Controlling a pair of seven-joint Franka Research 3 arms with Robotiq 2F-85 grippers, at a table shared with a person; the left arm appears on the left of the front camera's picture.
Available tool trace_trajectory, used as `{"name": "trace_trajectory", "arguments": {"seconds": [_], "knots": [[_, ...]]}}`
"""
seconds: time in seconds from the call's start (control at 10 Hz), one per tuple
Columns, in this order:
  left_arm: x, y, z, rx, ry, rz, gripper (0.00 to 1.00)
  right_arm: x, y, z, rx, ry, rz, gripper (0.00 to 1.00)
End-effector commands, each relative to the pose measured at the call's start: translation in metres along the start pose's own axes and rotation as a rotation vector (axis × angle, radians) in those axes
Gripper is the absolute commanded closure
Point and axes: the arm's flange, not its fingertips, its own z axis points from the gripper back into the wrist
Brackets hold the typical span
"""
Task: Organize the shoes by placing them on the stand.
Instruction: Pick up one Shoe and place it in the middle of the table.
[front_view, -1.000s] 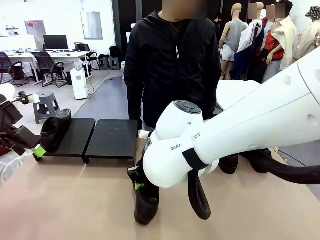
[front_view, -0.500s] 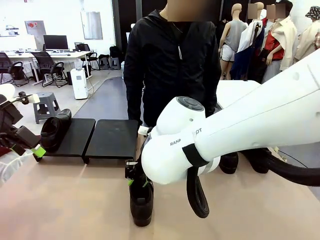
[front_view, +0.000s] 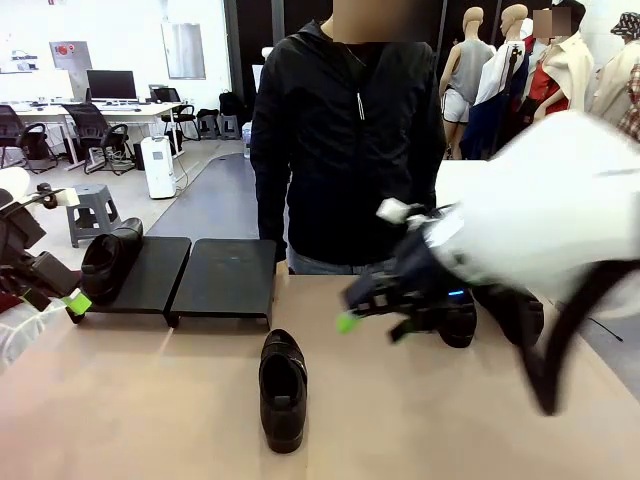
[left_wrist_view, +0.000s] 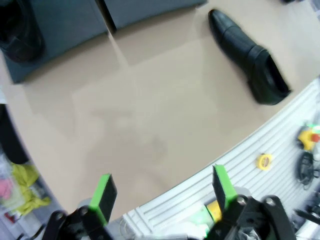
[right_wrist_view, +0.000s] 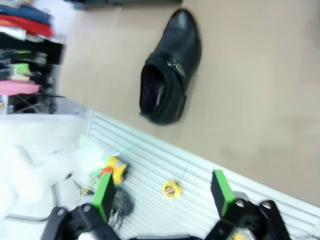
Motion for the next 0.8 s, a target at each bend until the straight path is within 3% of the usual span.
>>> {"name": "trace_trajectory", "arguments": {"seconds": [0.0,0.1,0.3,0.5,0.6,0.7], "knots": [[-0.003,0.000,-0.003,0.008,-0.005,0.006,0.00,-0.026,-0.076,0.088,0.119,0.007,-0.072,0.00],[-0.003,0.000,-0.003,0.008,-0.005,0.006,0.00,-0.028,-0.109,0.108,0.179,-0.043,-0.104,0.00],[-0.003,0.000,-0.003,0.008,-0.005,0.006,0.00,-0.029,-0.165,0.109,0.196,-0.149,-0.150,0.00],[-0.003,0.000,-0.003,0.008,-0.005,0.006,0.00,-0.025,-0.182,0.079,0.099,-0.138,-0.140,0.00],[-0.003,0.000,-0.003,0.008,-0.005,0.006,0.00,-0.018,-0.176,0.060,-0.017,-0.139,-0.139,0.00],[-0.003,0.000,-0.003,0.008,-0.005,0.006,0.00,-0.006,-0.188,0.139,0.158,-0.140,-0.170,0.00]]}}
